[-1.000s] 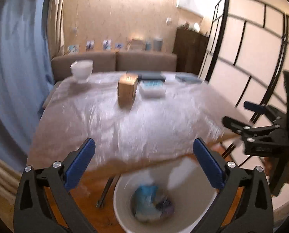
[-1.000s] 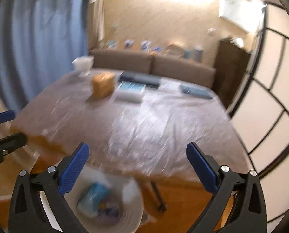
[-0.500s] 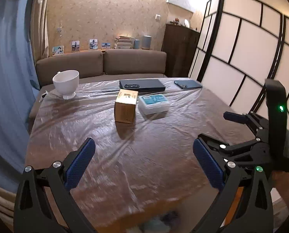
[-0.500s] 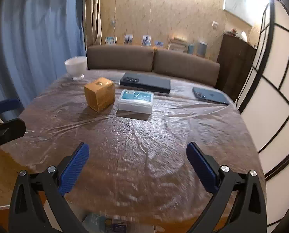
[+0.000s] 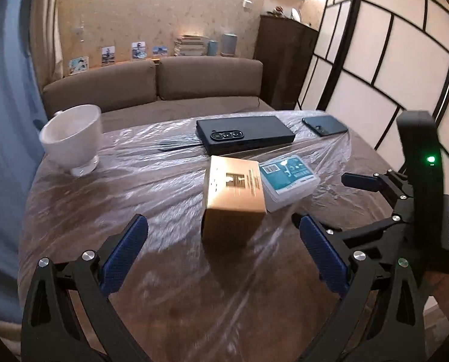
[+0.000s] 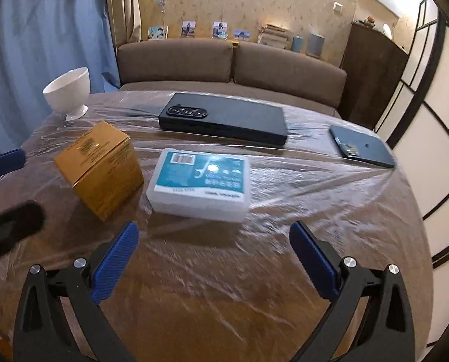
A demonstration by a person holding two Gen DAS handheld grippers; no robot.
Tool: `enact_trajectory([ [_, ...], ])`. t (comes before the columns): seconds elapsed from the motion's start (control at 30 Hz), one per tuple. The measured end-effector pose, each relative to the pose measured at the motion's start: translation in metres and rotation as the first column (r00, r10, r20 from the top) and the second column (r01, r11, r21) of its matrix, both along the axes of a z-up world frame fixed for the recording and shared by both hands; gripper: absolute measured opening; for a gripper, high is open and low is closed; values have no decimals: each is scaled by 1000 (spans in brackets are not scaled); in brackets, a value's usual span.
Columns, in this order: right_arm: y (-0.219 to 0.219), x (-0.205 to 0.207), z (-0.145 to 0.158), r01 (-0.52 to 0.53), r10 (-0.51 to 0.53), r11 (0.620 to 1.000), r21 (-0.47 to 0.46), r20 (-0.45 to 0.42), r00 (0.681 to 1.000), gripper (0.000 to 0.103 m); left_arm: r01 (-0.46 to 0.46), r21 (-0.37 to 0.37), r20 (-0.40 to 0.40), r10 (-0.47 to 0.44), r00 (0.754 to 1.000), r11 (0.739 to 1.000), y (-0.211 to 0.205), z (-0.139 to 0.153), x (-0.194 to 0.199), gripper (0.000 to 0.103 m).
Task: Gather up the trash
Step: 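Grasp the brown L'Oreal box with the left tool while the right tool grasps the dental floss box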
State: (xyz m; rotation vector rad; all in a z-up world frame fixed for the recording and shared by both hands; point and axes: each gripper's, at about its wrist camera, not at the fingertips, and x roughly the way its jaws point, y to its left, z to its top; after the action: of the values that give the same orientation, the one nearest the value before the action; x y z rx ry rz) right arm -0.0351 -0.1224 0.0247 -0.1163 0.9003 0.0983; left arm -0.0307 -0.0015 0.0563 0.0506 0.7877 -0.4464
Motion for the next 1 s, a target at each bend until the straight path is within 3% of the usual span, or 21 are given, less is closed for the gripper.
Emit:
enact_trajectory([
  [0.17,-2,20,-11,33,-32,999,25,-23,999,97,15,-6,-44,-15,999,1000,-1,-13,28,100],
  [0.3,-3,29,-15,27,-24,996,82,-42,999,97,5,-35,-71,-8,997,999,9,-18,44,92],
  [0.37,-1,32,-17,25,-22,997,72,-47,999,97,-2,-28,-73,0,997,1000,12,-19,50,87],
  [0.57,12,42,-21,9,-6,999,44,-53,999,95,9,-16,-56,-10,998,1000,14,-21,57,87],
  [0.67,13,44,-19,5,-3,999,47,-50,999,86,36,18,-32,-36,999,999,10,-22,57,70],
  [0.73,13,45,-18,2,2,998,59,-54,999,82,36,28,-46,-35,998,999,10,-23,60,66],
  [0.8,11,45,-17,9,-4,998,69,-66,998,82,39,27,-65,-37,997,999,10,-25,62,51],
  [1.0,-5,37,-10,31,-18,988,149,-87,996,82,60,-34,-99,-63,993,998,12,-23,55,51],
])
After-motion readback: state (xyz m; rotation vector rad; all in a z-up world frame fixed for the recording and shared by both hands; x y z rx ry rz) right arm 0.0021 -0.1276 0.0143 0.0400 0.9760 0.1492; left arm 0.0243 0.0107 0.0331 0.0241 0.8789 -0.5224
